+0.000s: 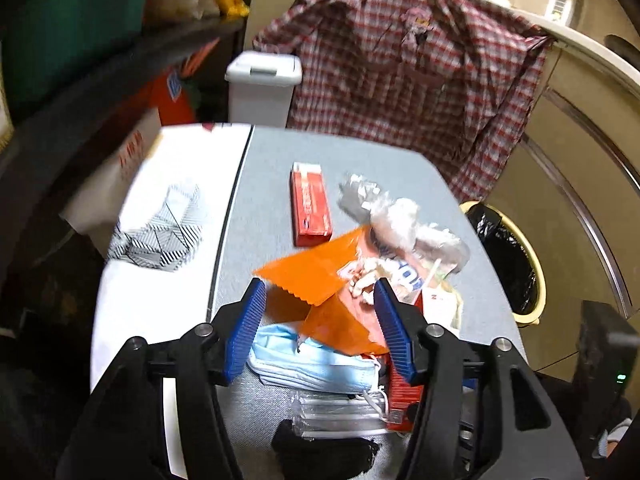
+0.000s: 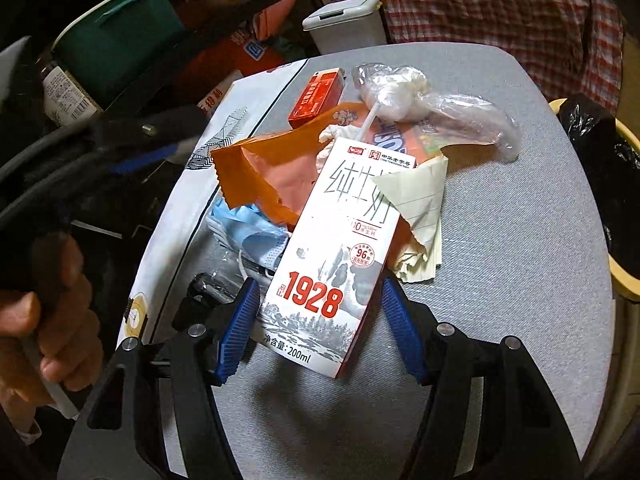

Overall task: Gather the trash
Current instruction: 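Grasp the red juice carton with the right tool and lift it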

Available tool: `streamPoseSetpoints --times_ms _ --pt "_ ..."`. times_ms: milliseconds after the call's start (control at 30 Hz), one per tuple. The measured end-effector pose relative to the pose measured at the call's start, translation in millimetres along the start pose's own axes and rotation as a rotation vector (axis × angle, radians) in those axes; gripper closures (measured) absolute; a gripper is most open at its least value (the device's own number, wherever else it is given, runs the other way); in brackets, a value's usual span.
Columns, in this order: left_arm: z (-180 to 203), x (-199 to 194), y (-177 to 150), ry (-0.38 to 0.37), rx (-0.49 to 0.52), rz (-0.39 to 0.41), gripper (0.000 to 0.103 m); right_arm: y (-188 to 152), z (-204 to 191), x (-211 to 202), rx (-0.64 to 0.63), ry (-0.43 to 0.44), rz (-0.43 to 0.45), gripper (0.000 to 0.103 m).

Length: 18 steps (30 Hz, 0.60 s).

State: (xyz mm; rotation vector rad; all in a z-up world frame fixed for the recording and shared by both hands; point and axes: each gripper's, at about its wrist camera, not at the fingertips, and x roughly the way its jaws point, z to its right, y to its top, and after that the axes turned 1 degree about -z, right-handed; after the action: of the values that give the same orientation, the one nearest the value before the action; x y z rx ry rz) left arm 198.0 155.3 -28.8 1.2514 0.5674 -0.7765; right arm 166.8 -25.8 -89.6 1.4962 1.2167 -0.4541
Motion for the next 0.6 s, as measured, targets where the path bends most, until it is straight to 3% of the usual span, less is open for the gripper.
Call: streamPoseSetpoints --times_ms 133,433,600 --pt "-1 18 -3 -0.003 -0.006 -0.039 0.047 -1 5 -6 -0.019 -0.009 0.007 0.047" --pt "4 42 2 0.01 0.025 -0.065 0.049 0 11 -26 -0.031 0.008 0.037 0.049" --pt "1 39 5 0.038 0.02 -0.066 0.064 2 12 -32 -0.036 0.01 0.053 0.05"
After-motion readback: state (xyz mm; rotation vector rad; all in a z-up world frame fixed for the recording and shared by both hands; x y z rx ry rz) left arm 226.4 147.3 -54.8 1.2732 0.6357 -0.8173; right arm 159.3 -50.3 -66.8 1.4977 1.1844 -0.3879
